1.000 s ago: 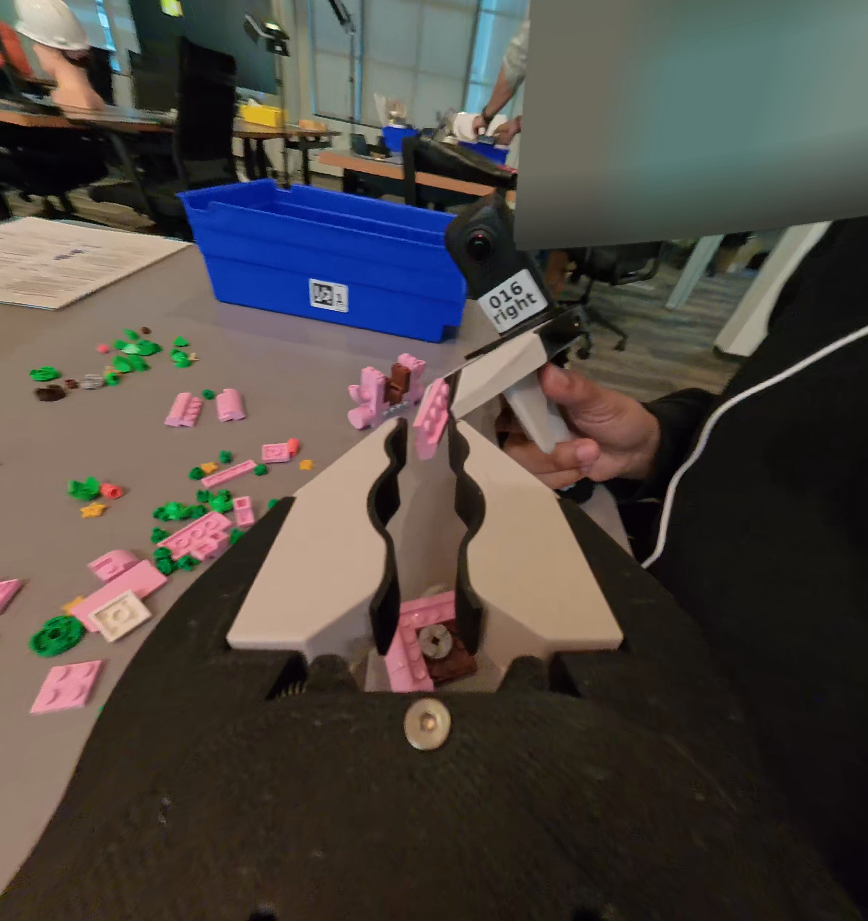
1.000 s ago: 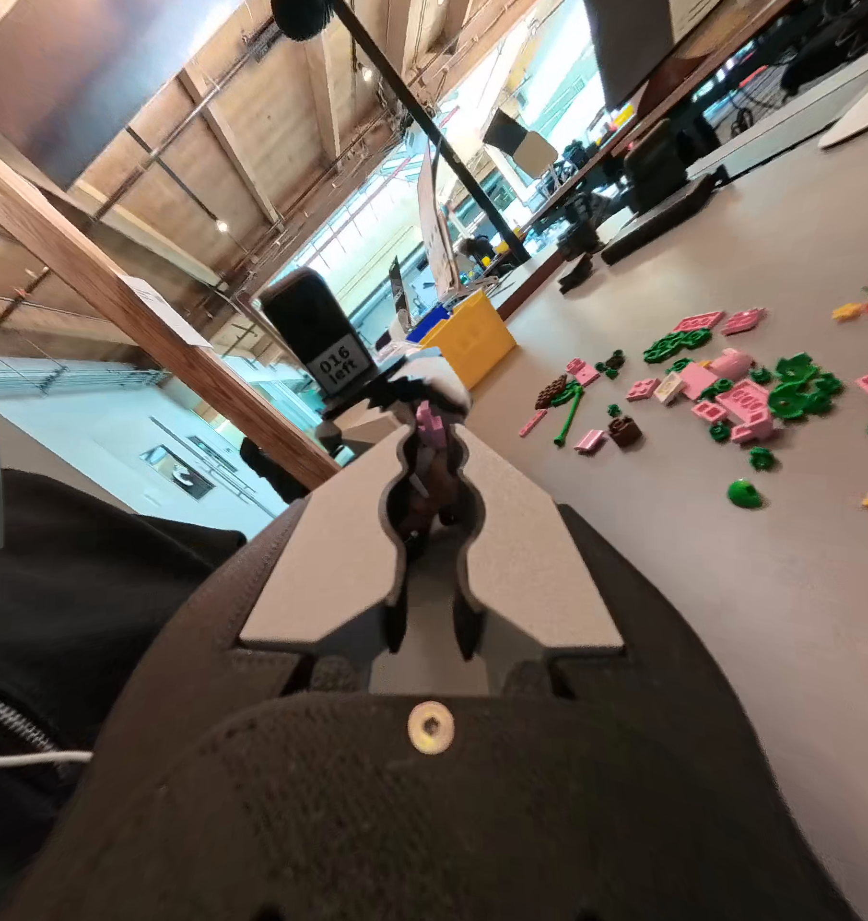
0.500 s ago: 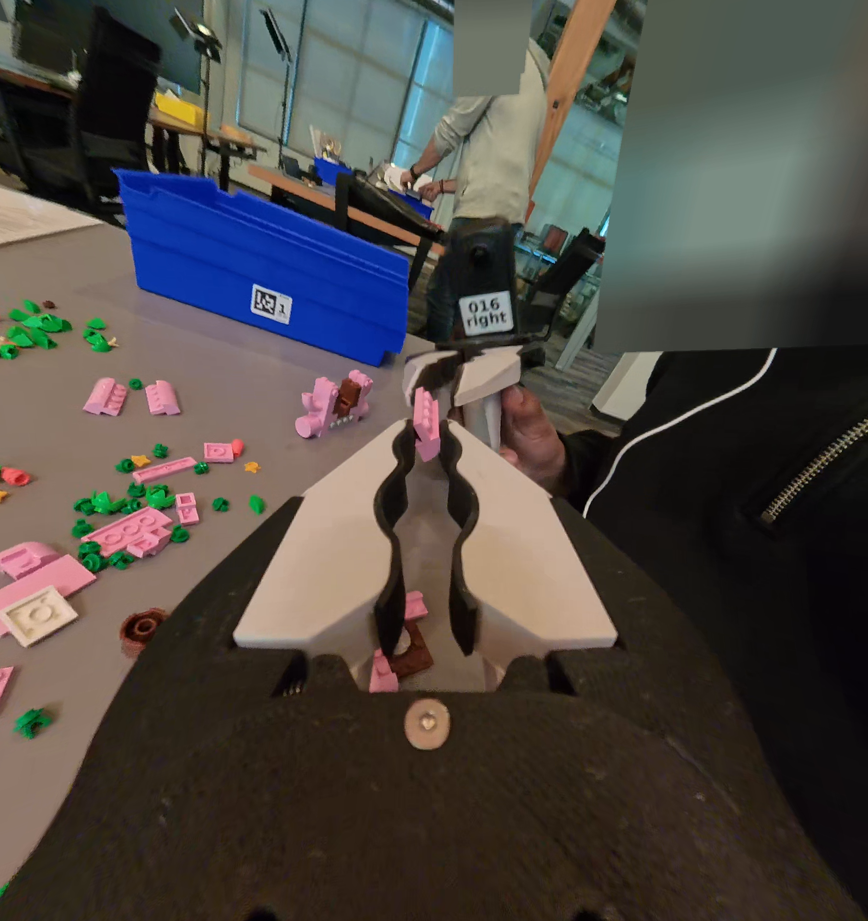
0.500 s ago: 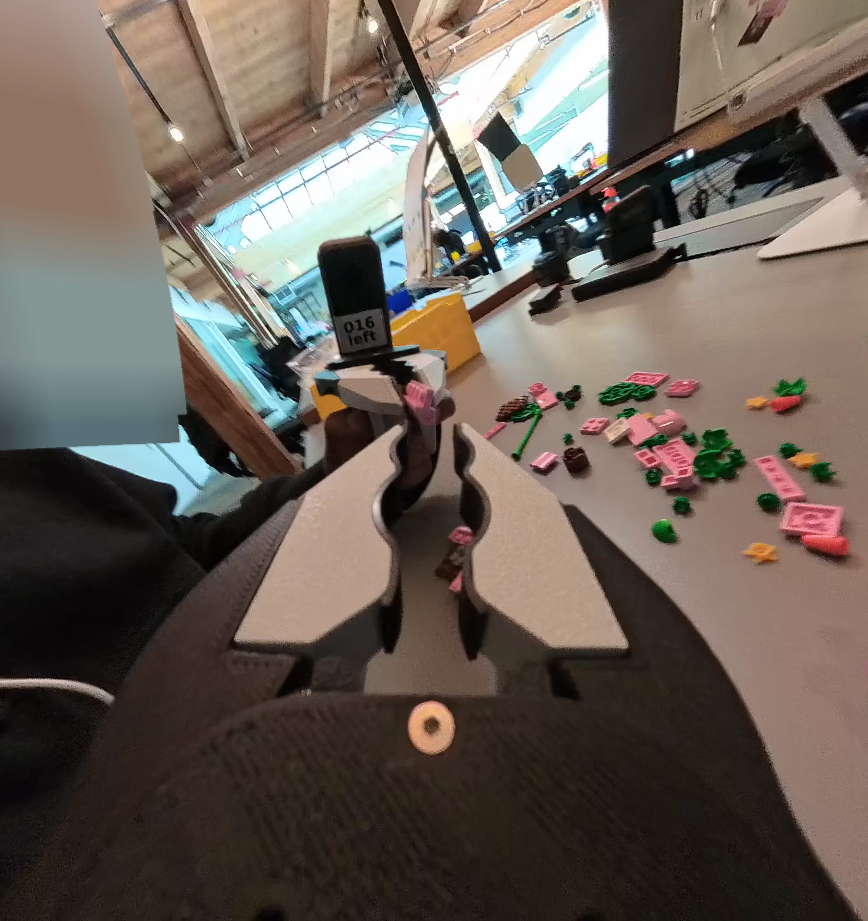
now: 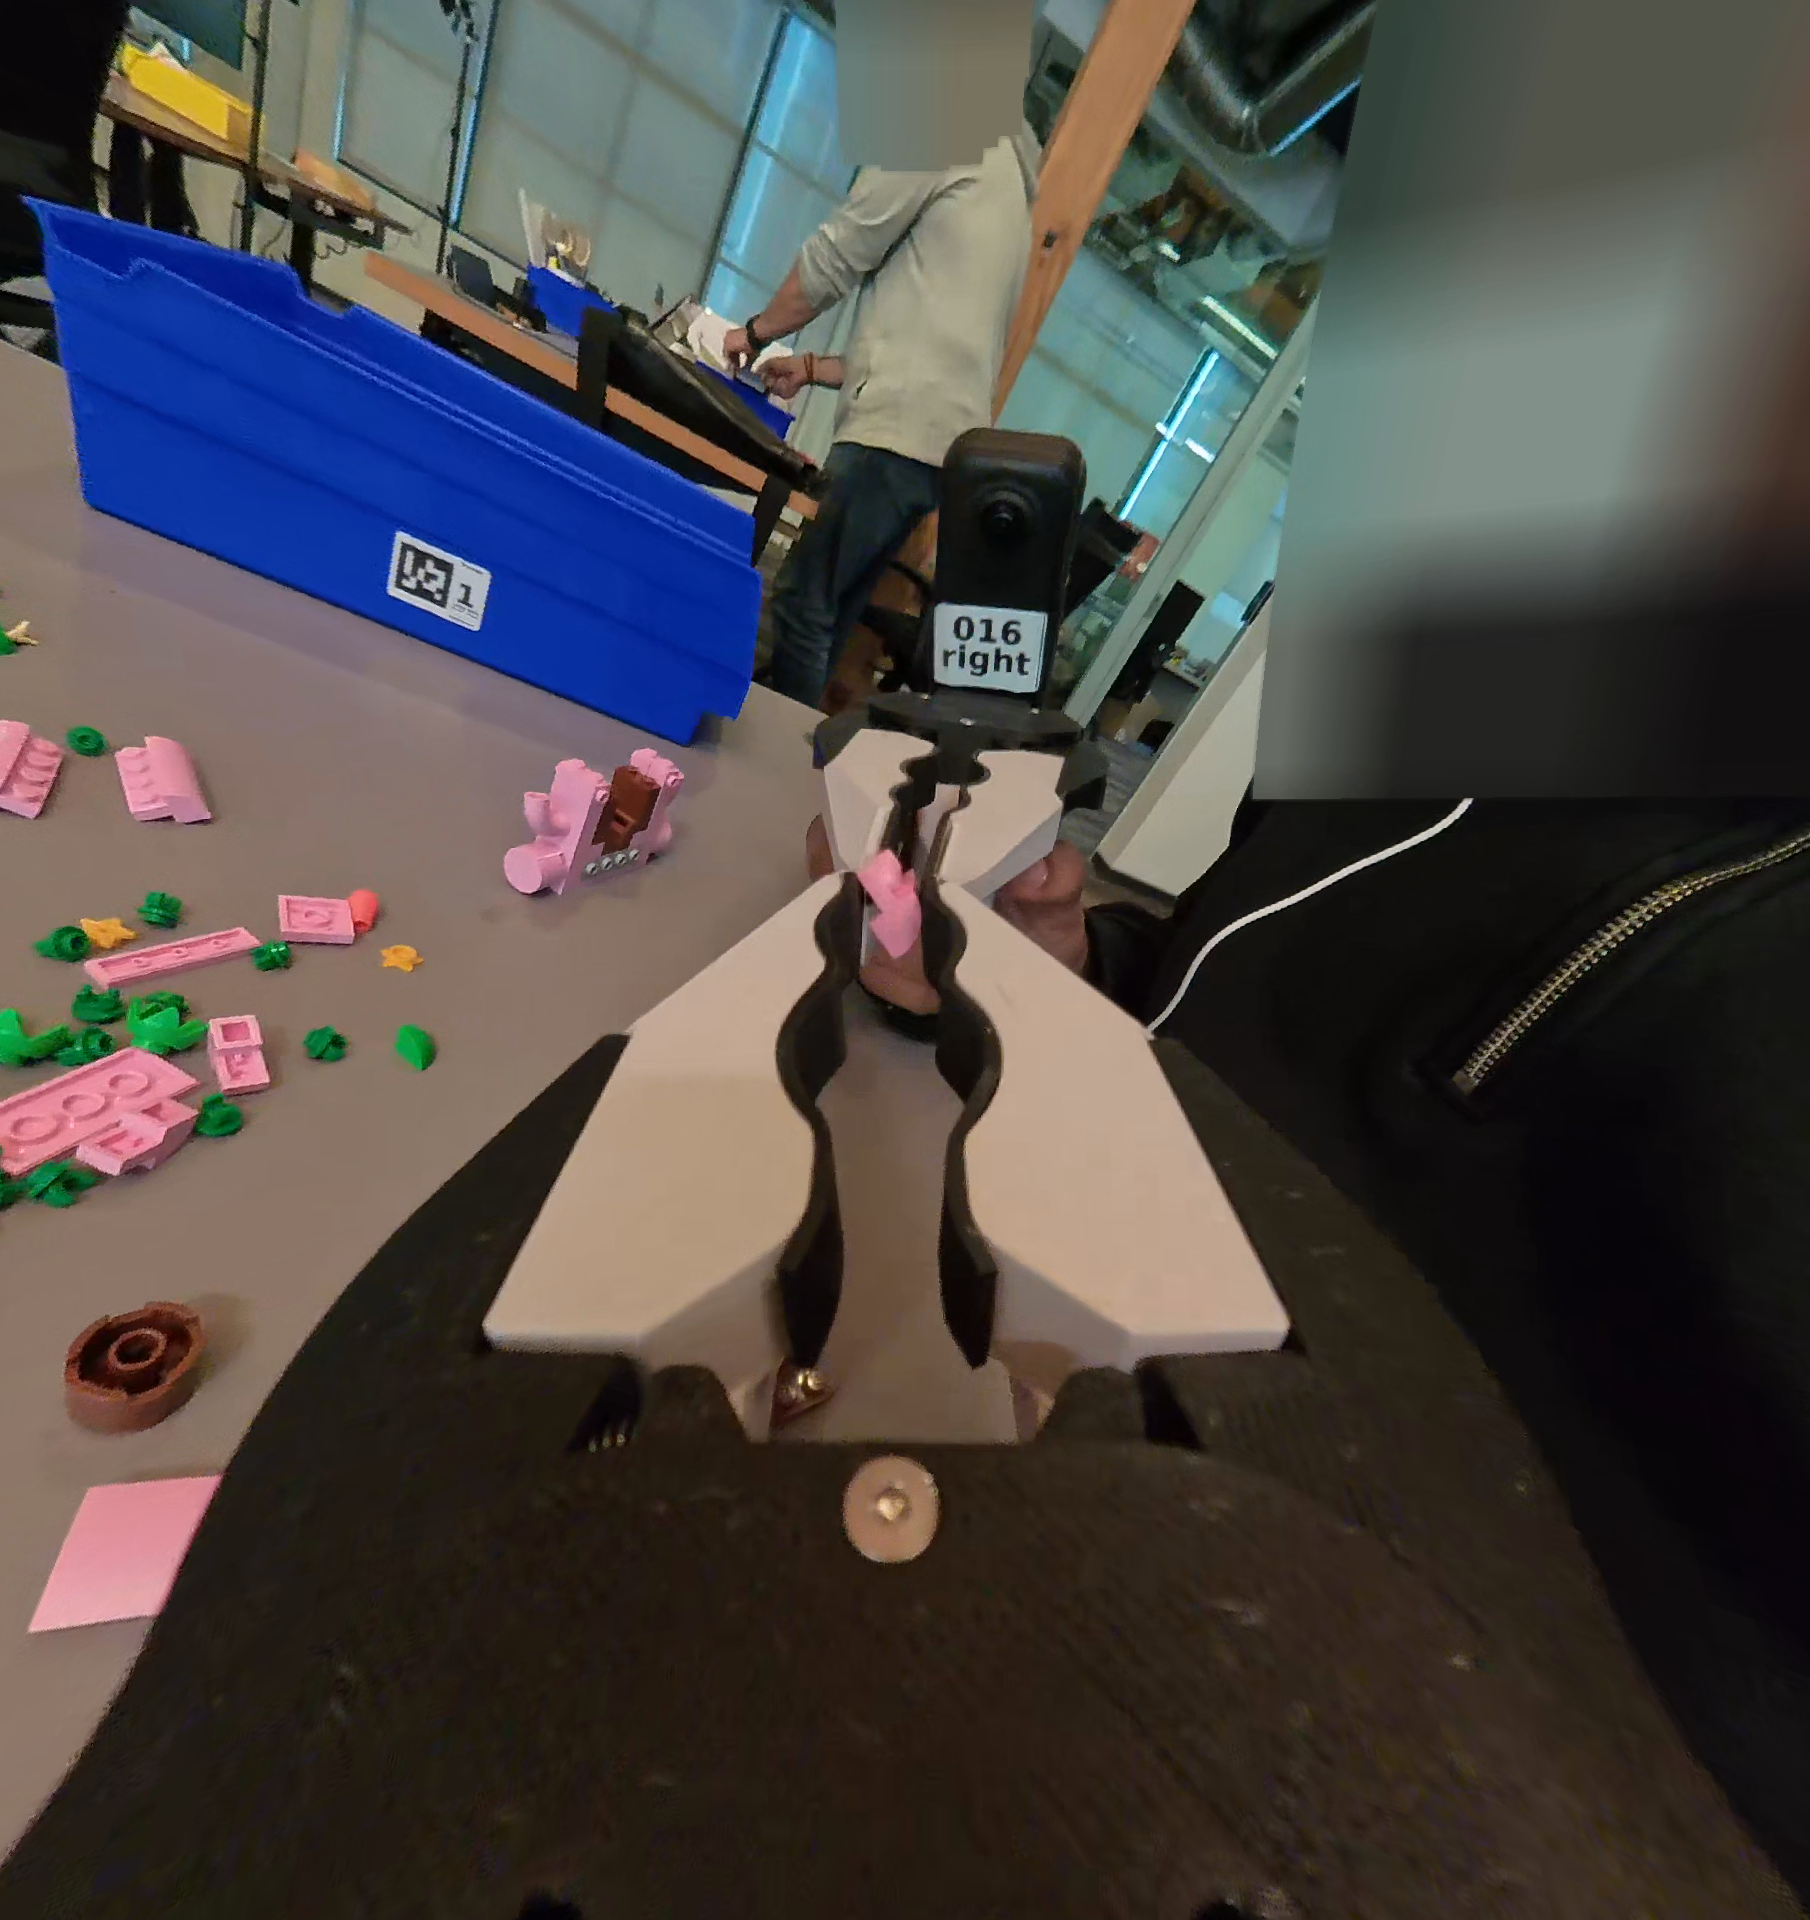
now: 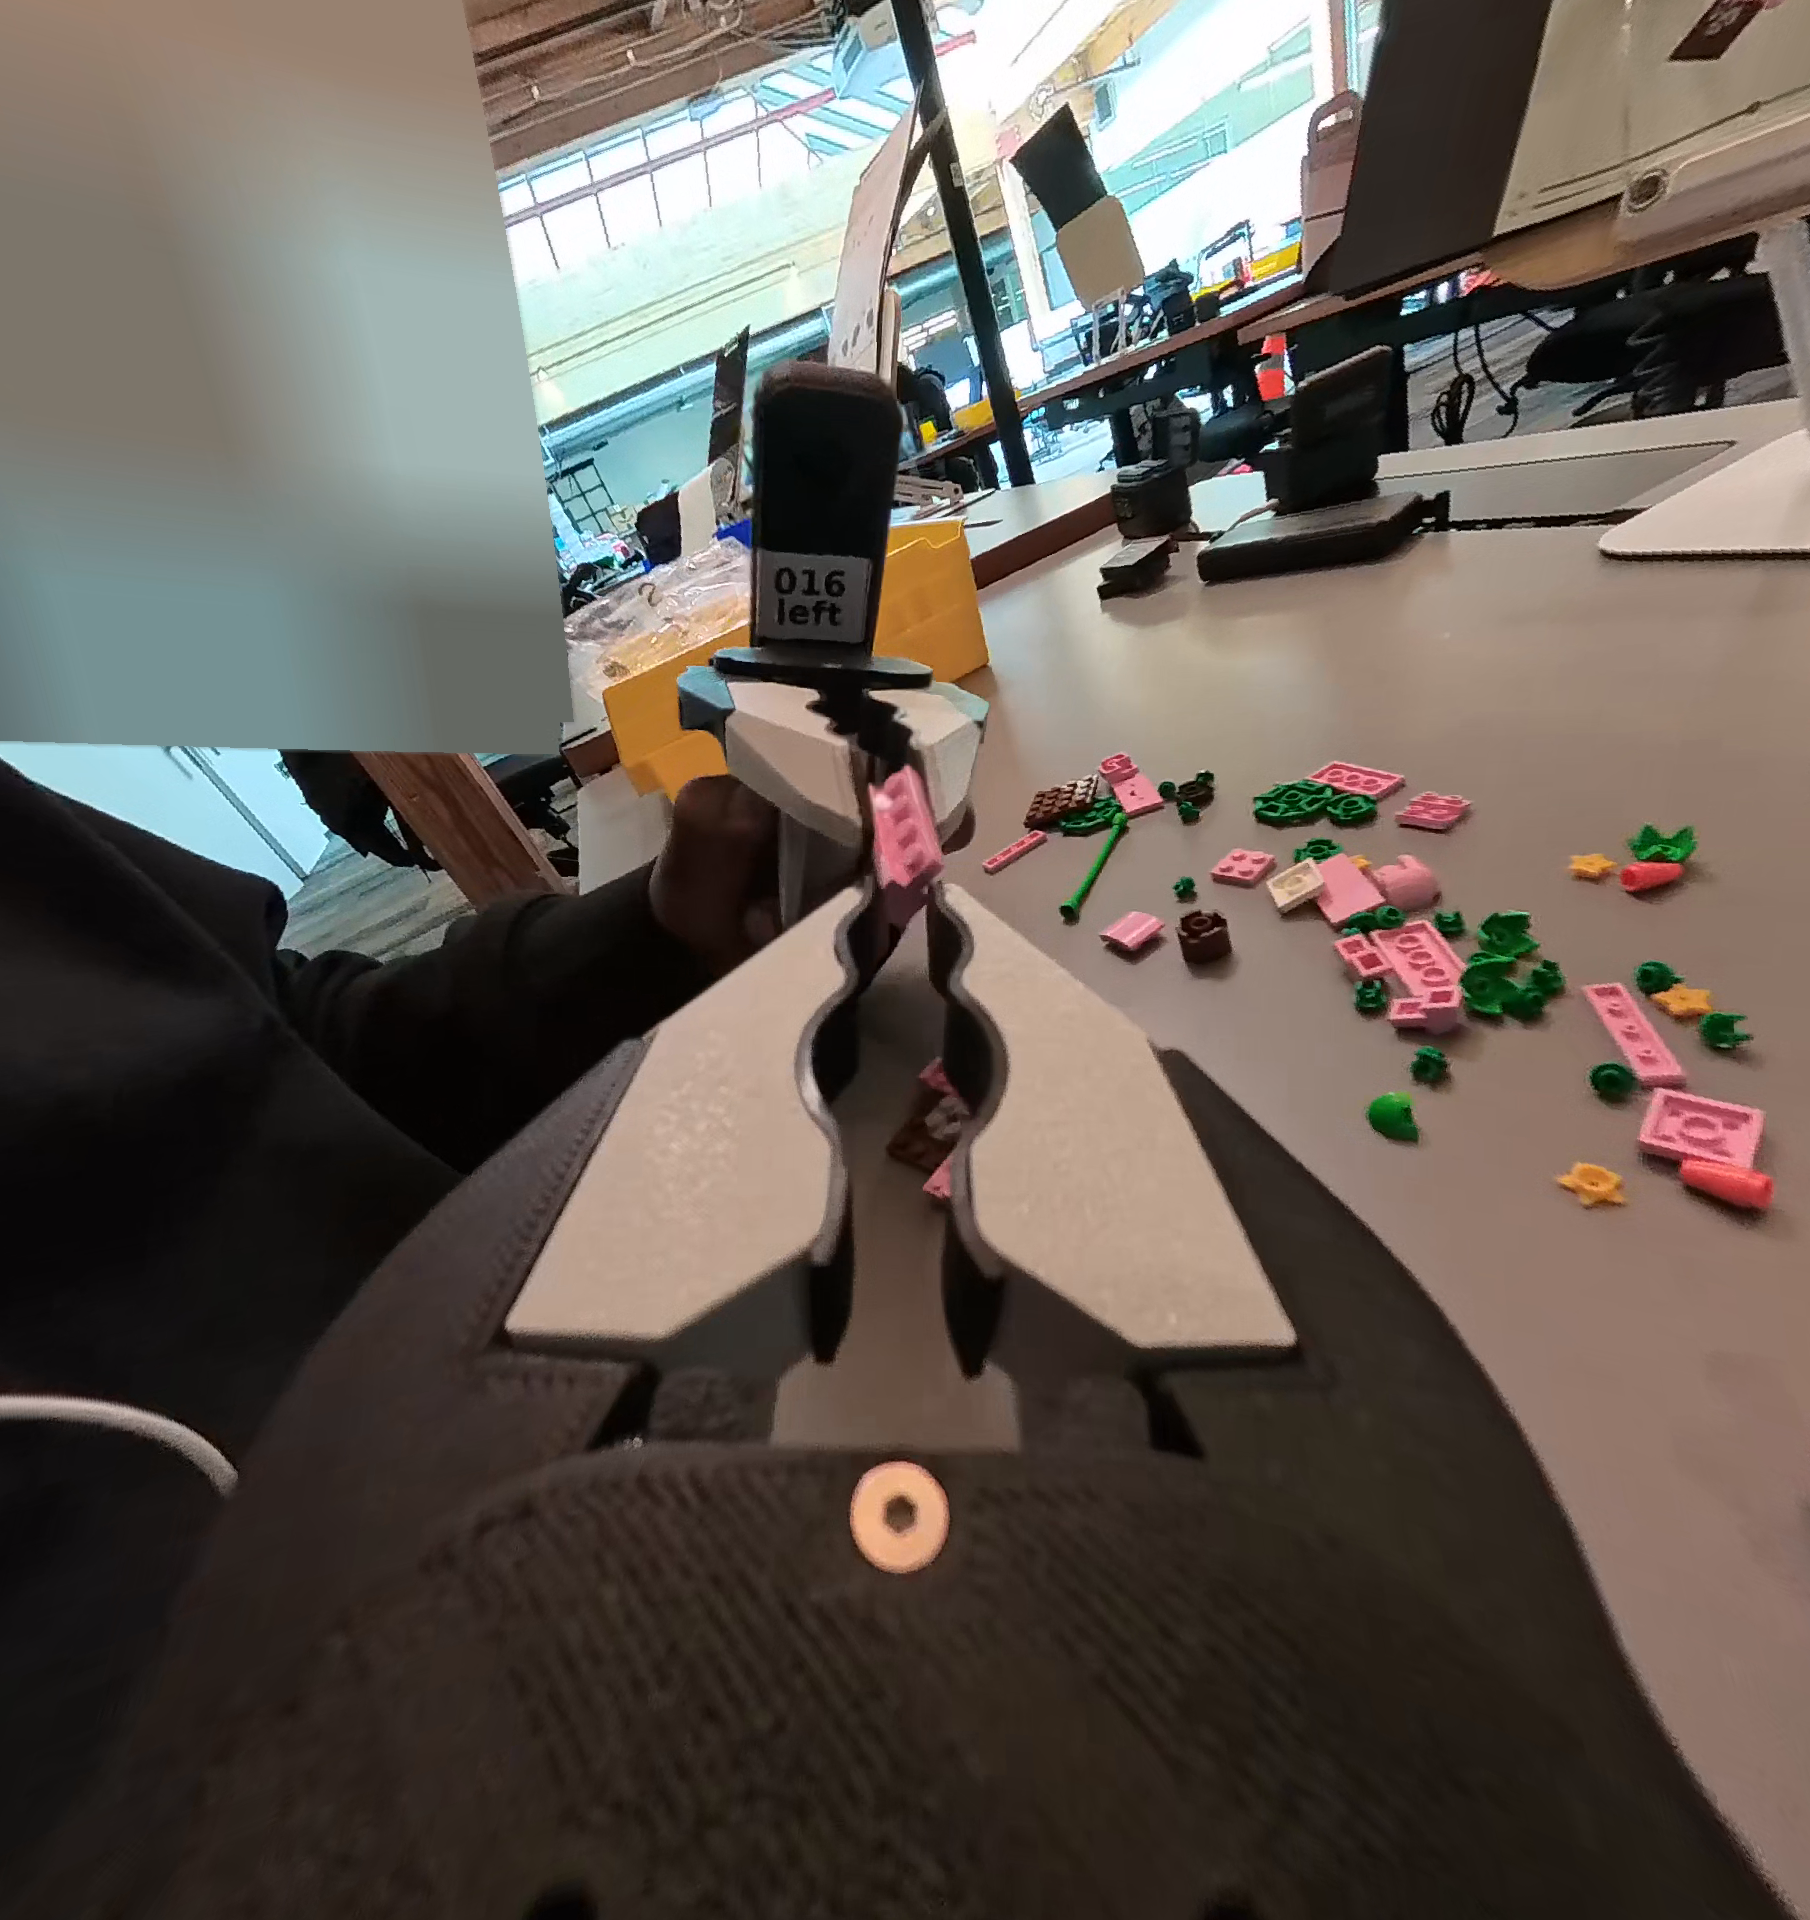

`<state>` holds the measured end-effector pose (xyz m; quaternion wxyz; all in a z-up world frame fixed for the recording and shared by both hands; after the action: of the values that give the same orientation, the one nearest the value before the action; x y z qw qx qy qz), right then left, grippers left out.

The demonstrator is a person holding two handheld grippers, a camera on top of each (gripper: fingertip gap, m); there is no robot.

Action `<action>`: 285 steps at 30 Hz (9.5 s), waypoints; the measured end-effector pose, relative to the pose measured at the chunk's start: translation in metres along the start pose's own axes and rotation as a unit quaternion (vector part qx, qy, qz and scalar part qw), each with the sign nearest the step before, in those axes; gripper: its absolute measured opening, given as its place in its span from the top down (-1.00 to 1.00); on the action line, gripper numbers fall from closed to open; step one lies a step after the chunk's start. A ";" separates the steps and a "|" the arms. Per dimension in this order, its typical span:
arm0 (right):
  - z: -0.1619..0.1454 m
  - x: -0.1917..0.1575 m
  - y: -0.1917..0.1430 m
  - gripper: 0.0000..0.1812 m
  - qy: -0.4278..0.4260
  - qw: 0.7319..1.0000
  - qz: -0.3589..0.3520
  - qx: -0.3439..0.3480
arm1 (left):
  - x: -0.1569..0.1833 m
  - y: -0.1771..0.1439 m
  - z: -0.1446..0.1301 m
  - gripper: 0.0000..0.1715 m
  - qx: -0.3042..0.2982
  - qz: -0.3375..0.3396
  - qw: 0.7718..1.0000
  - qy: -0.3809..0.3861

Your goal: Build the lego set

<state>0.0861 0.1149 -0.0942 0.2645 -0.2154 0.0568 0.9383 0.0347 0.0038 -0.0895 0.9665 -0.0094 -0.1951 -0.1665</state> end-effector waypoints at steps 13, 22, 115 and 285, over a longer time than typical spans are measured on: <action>-0.004 -0.006 0.002 0.96 -0.026 1.000 0.003 -0.015 | 0.002 -0.001 0.003 0.93 0.022 -0.031 0.999 -0.031; -0.003 0.001 0.000 0.91 0.117 0.989 0.086 0.008 | 0.006 0.005 -0.003 0.93 -0.005 -0.051 0.998 -0.028; -0.046 0.016 0.036 0.76 0.075 0.968 -0.086 -0.222 | 0.034 -0.021 -0.084 0.75 -0.339 0.361 0.848 0.189; -0.058 0.024 0.074 0.48 -0.144 0.922 -0.145 -0.329 | 0.004 -0.050 -0.058 0.79 -0.190 0.349 0.918 -0.017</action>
<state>0.0511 0.0498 -0.1577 0.3173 -0.1583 -0.3256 0.8765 0.0441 -0.0494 -0.1440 0.9398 -0.2630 -0.1608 0.1475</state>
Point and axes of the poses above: each gripper's, where its closed fingertips meet, y out along the fingers, z out of its top, x = y × z across the jaws, the point moved 6 cm from there along -y, back along the fingers, and after that the axes turned 5 degrees about y, right-handed, at the moved point
